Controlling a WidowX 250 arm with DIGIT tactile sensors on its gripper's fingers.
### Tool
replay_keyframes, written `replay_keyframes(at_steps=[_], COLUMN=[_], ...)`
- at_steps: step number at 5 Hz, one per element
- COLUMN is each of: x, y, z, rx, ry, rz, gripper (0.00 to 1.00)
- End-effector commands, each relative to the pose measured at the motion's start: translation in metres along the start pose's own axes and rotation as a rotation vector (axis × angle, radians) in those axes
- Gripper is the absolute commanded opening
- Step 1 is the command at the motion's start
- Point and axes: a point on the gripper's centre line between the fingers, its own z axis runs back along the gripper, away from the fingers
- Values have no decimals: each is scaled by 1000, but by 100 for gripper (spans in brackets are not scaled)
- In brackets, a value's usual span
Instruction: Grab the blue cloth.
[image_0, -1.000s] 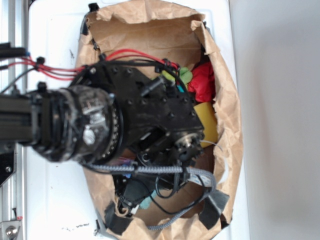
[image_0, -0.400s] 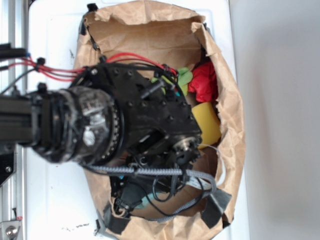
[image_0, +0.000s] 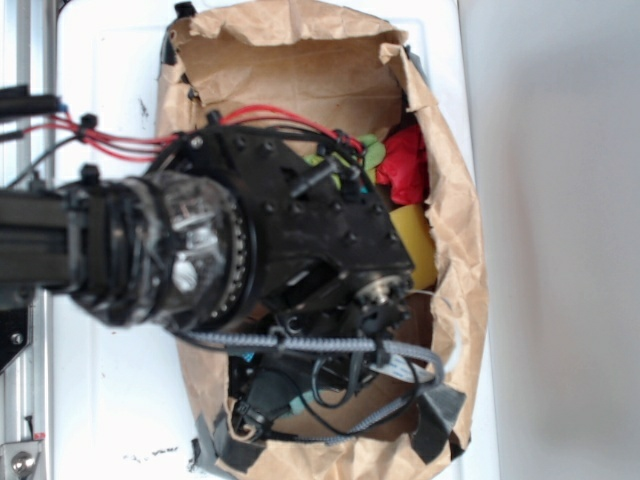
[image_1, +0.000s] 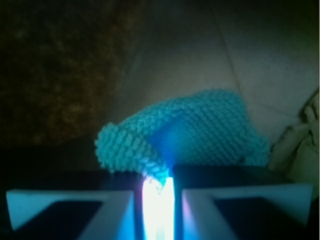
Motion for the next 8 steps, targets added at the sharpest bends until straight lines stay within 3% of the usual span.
replay_keyframes(at_steps=[1, 2, 3, 5, 7, 8], x=[11, 5, 1, -4, -5, -8], y=[33, 55, 59, 71, 45, 35], z=[37, 60, 89, 121, 133, 137], rx=[102, 146, 192, 292, 480, 533], ry=[-85, -140, -229, -294, -338, -317], rz=[175, 311, 384, 521, 591, 615], gripper=[0, 0, 0, 0, 0, 0])
